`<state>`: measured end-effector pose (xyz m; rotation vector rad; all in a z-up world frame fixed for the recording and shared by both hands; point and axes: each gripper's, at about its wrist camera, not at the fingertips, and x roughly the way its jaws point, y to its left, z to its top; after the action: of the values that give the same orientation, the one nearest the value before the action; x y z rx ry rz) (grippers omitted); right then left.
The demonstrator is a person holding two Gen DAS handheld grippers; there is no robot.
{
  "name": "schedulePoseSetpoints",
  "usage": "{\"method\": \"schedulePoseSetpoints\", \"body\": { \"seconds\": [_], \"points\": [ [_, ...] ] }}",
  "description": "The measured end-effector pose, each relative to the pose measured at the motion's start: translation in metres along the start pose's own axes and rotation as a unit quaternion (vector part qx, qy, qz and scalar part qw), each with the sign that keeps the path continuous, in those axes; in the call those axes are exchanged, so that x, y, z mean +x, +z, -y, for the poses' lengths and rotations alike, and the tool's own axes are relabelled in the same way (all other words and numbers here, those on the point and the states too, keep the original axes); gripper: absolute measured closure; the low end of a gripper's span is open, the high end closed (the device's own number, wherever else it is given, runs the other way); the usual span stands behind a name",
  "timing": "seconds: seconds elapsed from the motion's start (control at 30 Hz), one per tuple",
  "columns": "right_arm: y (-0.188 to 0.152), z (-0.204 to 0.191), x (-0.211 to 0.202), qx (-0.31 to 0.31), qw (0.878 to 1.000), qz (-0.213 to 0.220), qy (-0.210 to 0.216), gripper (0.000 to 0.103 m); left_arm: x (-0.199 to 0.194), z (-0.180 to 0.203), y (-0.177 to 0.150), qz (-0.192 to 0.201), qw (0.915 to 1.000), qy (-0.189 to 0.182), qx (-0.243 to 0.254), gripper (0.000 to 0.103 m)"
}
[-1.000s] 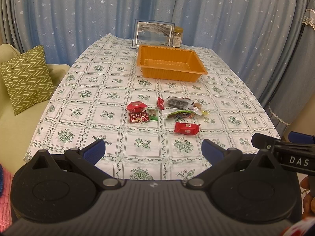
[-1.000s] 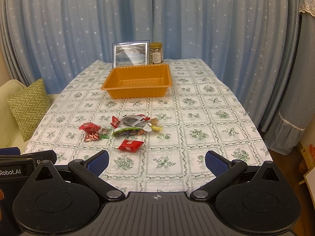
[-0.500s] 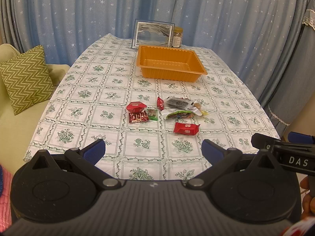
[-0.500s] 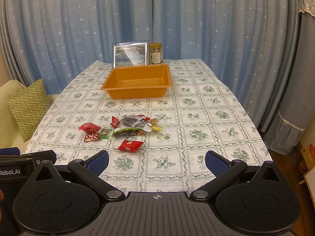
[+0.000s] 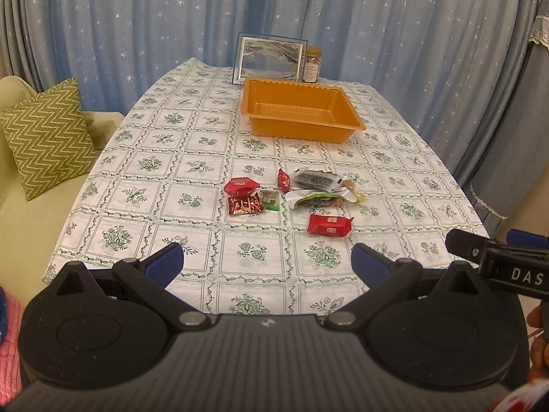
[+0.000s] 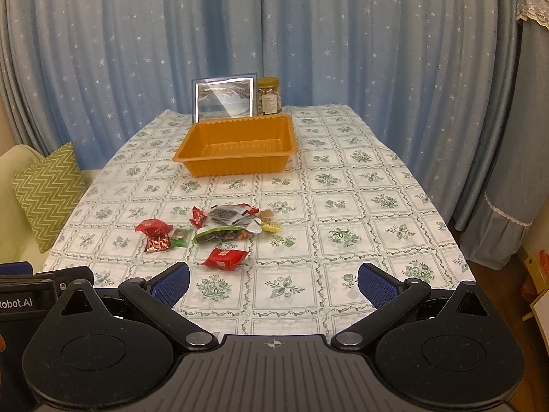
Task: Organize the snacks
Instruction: 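Grasp the red square packet with the right gripper while the left gripper grasps a red-gold candy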
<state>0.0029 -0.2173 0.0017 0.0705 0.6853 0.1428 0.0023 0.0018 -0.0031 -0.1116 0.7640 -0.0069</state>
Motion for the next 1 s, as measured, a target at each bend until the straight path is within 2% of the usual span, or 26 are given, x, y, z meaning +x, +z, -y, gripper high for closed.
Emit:
{"method": "schedulePoseSetpoints", "body": {
  "seconds": [0.33,0.5,0.67,0.77,1.0],
  "points": [
    [-0.003,0.003,0.034,-0.004,1.000,-0.002,0.022,0.000,0.039,-0.024,0.001,-0.027,0.9996,-0.005,-0.010,0.000],
    [-0.004,0.002,0.066,-0.015,0.999,-0.015,0.037,0.000,0.070,-0.036,0.004,-0.038,0.9993,-0.003,-0.003,0.000],
    [-0.001,0.001,0.102,-0.029,0.997,-0.023,0.061,0.001,0.103,-0.048,0.012,-0.052,0.9987,-0.003,0.002,0.006],
    [0.002,-0.001,0.125,-0.039,0.995,-0.037,0.088,0.013,0.122,-0.052,0.015,-0.056,0.9984,0.000,0.001,0.008],
    [0.004,-0.015,0.181,-0.111,0.986,-0.059,0.106,0.021,0.160,-0.057,0.024,-0.065,0.9979,0.005,0.000,0.011]
  ]
}}
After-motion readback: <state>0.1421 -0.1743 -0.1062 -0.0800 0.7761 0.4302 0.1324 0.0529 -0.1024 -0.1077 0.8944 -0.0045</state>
